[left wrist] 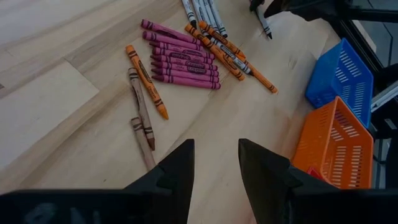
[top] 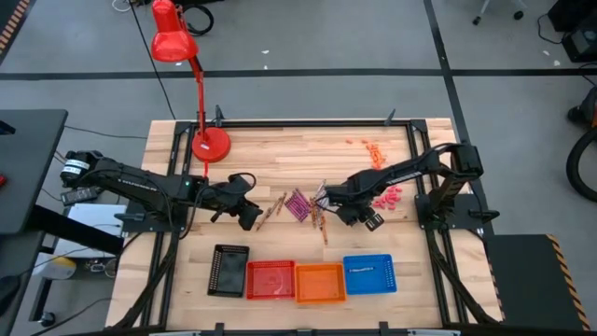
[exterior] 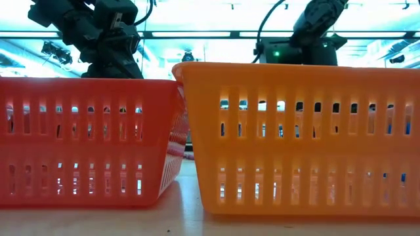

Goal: Sort crayons
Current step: Put the black crayon into the blue bin

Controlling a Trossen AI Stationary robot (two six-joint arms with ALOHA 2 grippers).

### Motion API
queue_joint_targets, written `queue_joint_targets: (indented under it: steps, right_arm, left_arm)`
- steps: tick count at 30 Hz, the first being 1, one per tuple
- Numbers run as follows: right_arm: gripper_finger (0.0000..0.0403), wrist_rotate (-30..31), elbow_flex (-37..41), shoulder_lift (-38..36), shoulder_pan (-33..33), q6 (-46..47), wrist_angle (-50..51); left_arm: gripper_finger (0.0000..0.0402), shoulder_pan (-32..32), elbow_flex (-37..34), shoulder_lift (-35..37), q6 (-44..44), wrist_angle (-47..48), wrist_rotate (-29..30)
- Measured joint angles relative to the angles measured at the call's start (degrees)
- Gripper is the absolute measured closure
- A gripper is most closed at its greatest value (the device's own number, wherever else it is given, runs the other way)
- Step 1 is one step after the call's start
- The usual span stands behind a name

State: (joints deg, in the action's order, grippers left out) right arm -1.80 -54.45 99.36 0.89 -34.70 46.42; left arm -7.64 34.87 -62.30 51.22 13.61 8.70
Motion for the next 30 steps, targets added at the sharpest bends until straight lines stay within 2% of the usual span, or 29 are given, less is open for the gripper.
queue_joint_targets:
  steps: [5, 15, 19, 22, 30]
  right_arm:
    - [0.0267, -0.01, 0.6, 0.01, 0.02, 0.03, -1.79]
    - [0.0385, -1.24, 0.48, 0.12, 0.04, 0.44, -1.98]
    - [0.0389, -1.2, 0.48, 0.14, 0.04, 1.48, -2.09]
    - [0.0377, -0.4, -0.24, 0.27, -0.02, 1.94, -1.33]
    - [0.0373, 0.59, -8.13, 0.6, 0.0, 4.93, 3.39]
  left_arm:
    - [0.0264, 0.0, 0.0, 0.0, 0.0, 0.0, 0.01]
    - [0.0264, 0.0, 0.0, 0.0, 0.02, 0.0, 0.01]
    - [0.0264, 0.0, 0.0, 0.0, 0.04, 0.0, 0.01]
    - [0.0264, 0.0, 0.0, 0.0, 0.17, 0.0, 0.01]
    - [0.0264, 0.0, 0.0, 0.0, -0.01, 0.0, 0.01]
